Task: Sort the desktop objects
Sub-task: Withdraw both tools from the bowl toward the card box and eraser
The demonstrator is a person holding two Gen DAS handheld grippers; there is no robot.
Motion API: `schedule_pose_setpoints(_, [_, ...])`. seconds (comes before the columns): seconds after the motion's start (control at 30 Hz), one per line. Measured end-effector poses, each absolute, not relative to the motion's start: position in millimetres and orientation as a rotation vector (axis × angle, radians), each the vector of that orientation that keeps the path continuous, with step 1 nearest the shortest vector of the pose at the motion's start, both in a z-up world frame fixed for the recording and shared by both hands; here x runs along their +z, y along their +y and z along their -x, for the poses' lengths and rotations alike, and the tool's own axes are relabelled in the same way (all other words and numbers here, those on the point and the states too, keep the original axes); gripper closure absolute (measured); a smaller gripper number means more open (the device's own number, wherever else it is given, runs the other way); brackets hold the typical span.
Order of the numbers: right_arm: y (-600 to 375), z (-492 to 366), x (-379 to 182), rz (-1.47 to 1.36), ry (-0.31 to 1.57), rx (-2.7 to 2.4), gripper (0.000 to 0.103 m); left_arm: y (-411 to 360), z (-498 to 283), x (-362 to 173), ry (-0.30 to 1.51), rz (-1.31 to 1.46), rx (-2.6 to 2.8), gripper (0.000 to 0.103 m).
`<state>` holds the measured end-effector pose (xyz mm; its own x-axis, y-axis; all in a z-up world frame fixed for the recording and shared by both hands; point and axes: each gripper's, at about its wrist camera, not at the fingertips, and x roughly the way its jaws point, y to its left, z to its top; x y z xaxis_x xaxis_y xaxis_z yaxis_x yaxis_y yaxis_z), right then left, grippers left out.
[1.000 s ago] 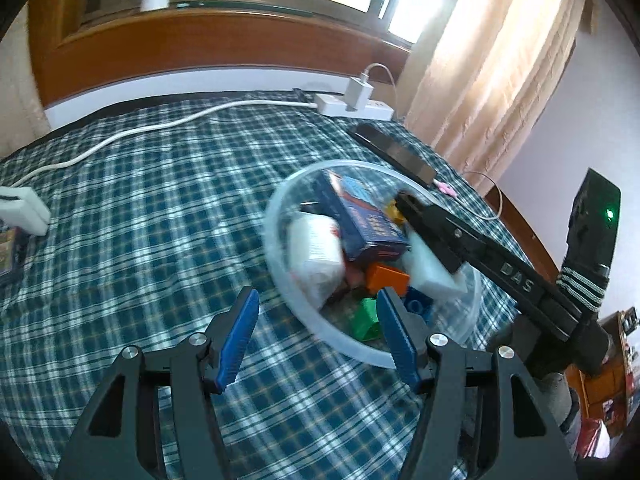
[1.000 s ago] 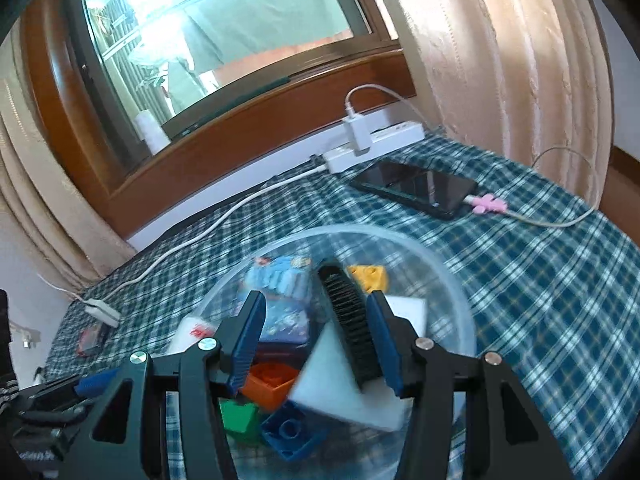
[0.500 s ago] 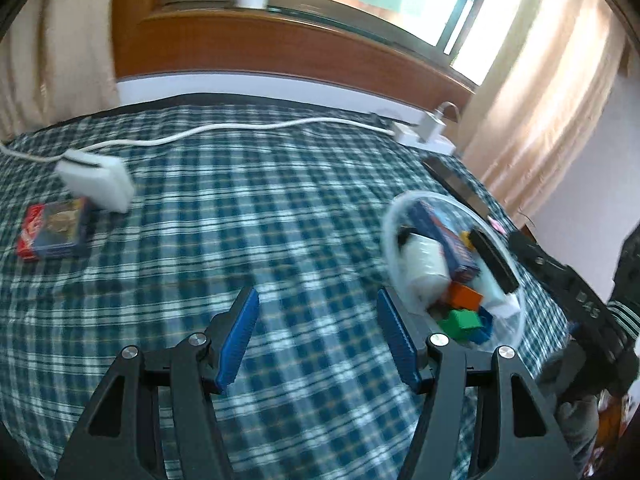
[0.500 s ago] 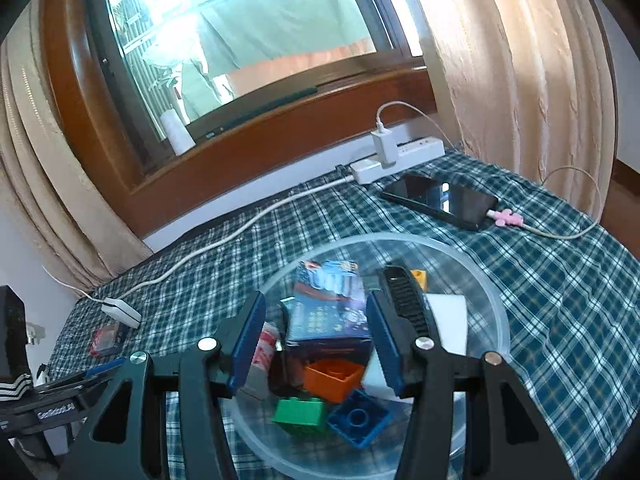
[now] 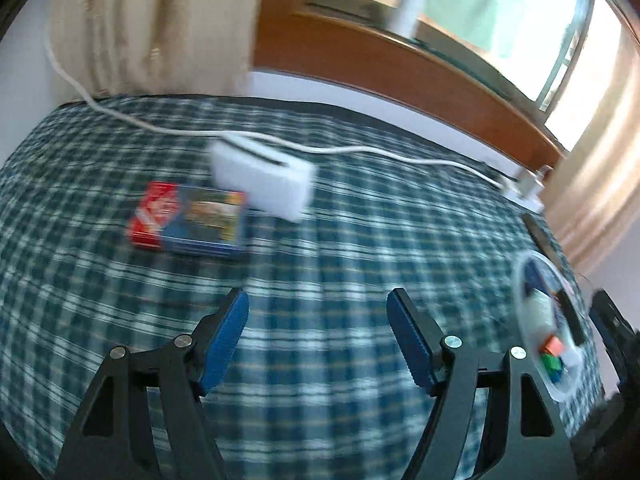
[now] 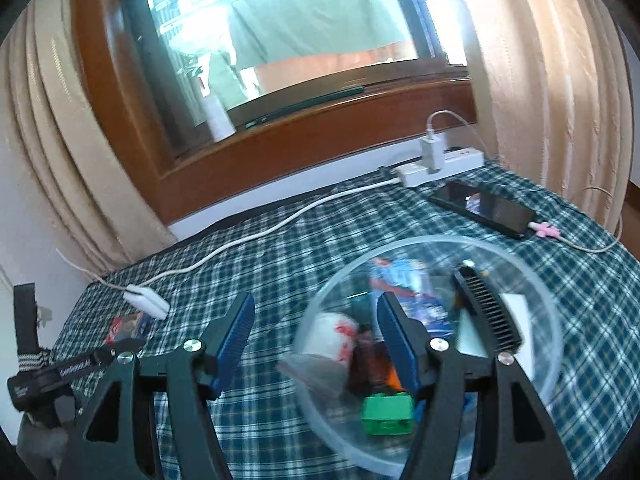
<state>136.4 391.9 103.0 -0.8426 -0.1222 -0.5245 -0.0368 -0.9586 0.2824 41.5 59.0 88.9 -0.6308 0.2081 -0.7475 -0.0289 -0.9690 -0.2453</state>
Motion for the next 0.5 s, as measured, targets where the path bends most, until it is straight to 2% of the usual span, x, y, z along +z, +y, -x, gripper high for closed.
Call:
schedule_pose_setpoints(0.2, [361.0, -129.4, 97.5, -0.893, -0.382, -2.883, 0.034, 22.9, -27.5, 77.6, -0.314, 1.338, 2.806, 0.028])
schedule_pose_setpoints(0.5, [329.5, -117.4, 88.2, -0.937, -0.334, -2.803, 0.033, 18.8, -6.5, 67.3, -0.235, 1.389, 2.891, 0.028])
